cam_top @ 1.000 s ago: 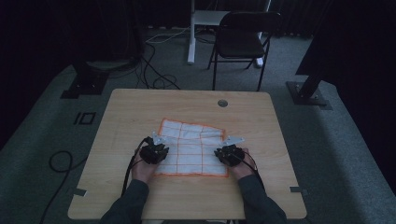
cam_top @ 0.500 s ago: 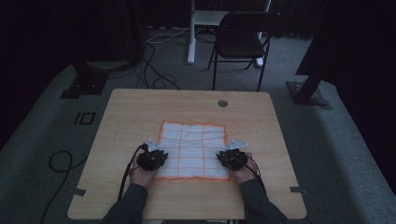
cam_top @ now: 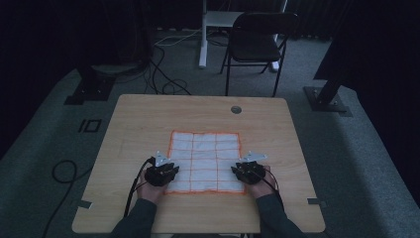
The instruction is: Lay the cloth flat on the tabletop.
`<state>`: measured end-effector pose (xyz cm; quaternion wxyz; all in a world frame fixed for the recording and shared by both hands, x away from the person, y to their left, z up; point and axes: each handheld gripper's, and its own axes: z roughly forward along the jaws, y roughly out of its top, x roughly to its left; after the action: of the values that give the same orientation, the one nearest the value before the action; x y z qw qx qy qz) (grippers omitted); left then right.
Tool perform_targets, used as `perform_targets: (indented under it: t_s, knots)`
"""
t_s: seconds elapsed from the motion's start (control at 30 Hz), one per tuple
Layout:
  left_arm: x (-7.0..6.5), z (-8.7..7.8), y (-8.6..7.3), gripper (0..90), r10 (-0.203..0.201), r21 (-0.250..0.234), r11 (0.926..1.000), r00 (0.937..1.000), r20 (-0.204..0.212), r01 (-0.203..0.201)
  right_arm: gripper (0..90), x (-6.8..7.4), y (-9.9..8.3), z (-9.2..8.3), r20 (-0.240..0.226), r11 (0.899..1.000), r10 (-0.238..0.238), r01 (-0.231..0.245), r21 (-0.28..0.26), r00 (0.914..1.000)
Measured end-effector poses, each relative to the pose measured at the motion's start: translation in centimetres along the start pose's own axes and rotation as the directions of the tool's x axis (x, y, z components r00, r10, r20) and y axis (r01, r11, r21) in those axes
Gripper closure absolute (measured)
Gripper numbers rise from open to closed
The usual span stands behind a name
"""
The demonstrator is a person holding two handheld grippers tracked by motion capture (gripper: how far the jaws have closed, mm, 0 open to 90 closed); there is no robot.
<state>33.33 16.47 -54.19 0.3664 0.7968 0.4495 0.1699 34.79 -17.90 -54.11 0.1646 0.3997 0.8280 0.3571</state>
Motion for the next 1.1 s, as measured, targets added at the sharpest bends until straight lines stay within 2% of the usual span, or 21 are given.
perform_targets:
  t_s: [0.53, 0.7, 0.77, 0.83, 0.93, 1.1]
  knots:
    - [-0.6, -0.5, -0.8, 70.9, 0.027, -0.016, 0.9995, 0.9994, -0.023, -0.027, 65.2, 0.5, -1.0, -0.7, -0.007, 1.0, 0.013, -0.013, -0.019, 0.9999]
    - [-0.6, -0.7, -1.0, 70.6, 0.011, -0.019, 0.9998, 0.9999, -0.013, -0.012, 64.6, 0.8, -1.1, -0.8, 0.002, 1.0, 0.012, -0.012, -0.016, 0.9999]
    - [-0.6, -0.8, -0.9, 66.8, 0.009, -0.014, 0.9999, 0.9999, -0.012, -0.009, 63.8, 0.7, -1.1, -0.8, -0.002, 1.0, 0.014, -0.014, -0.017, 0.9999]
    - [-0.5, -0.9, -0.8, 61.4, 0.01, -0.016, 0.9998, 0.9995, -0.029, -0.01, 62.9, 0.7, -1.1, -0.8, -0.004, 1.0, 0.014, -0.014, -0.02, 0.9999]
    - [-0.2, -1.3, -0.6, 59.6, -0.009, -0.036, 0.9993, 0.9991, -0.041, 0.007, 61.2, 0.8, -1.1, -0.8, -0.004, 1.0, 0.012, -0.012, -0.021, 0.9999]
    - [0.5, -2.0, -0.5, 57.8, -0.039, -0.062, 0.9975, 0.9973, -0.063, 0.035, 53.0, 0.8, -1.1, -0.6, -0.025, 0.999, 0.016, -0.017, -0.032, 0.9995]
